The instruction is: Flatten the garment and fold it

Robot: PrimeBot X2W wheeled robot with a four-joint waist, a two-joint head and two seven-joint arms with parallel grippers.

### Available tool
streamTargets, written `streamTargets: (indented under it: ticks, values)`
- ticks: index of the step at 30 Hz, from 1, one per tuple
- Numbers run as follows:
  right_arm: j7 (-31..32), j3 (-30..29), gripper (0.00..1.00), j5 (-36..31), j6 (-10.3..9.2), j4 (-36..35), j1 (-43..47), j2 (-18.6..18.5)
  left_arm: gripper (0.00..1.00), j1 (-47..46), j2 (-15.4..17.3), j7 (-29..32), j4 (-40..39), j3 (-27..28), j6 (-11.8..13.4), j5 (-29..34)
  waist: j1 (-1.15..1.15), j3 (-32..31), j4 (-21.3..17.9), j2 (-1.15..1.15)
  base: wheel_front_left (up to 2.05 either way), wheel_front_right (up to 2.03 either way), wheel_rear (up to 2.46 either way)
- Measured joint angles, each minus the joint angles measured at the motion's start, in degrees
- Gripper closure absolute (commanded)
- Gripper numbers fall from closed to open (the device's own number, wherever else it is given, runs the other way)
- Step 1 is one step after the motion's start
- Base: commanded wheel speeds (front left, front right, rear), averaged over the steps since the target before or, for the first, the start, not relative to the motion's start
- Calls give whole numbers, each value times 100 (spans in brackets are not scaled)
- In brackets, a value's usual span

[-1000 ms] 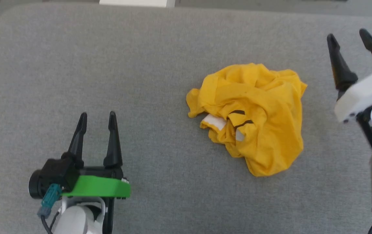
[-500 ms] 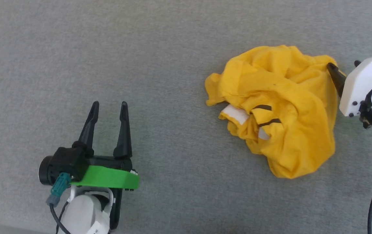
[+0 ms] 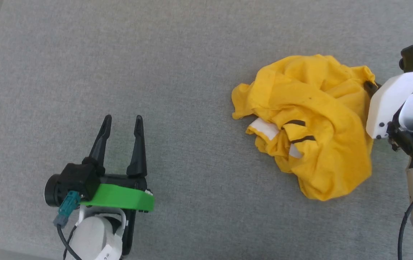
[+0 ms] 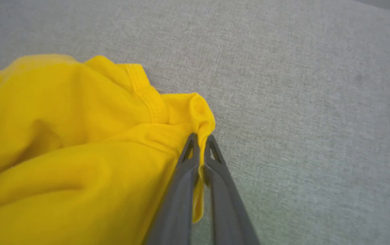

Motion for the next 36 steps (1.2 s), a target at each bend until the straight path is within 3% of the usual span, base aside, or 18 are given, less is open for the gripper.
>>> streamTargets:
  ticks: [8, 11, 17, 22, 27, 28, 29, 36]
  values:
    - [-855, -771, 100, 254, 0, -576, 163, 4, 0, 198, -13, 0, 36, 142, -1, 9, 0, -521, -199, 0, 0, 0, 0]
    - [-992, -1346, 100, 310, 0, -971, 695, 112, 0, 322, -15, 0, 32, 185, -1, 16, 0, -699, -283, 0, 0, 0, 0]
    - [-1148, -2719, 100, 245, 0, -1653, 2229, 672, 0, 444, -19, 0, 12, 257, -4, 43, 0, -901, -462, 0, 0, 0, 0]
    - [-1166, -3342, 100, 14, 0, -1663, 3269, 889, 0, 536, -19, 0, -3, 320, -27, 52, 0, -941, -556, 0, 0, 0, 0]
    - [-1235, -3375, 99, -121, 0, -1296, 3574, 913, 0, 550, -19, 1, 11, 324, -41, 57, 0, -969, -640, 0, 0, 0, 0]
    - [-1269, -3312, 17, -91, 0, -1260, 3569, 913, 0, 550, -19, 0, 20, 315, -43, 57, 0, -980, -654, 0, 0, 0, 0]
    - [-1345, -3212, 0, -80, 0, -1263, 3548, 918, 0, 550, -20, 0, 36, 302, -44, 57, 0, -997, -668, 0, 0, 0, 0]
    - [-1313, -2001, 0, -30, 0, -2182, 2978, 893, 0, 544, -22, 1, 88, 230, -44, 55, 0, -1088, -690, 0, 0, 0, 0]
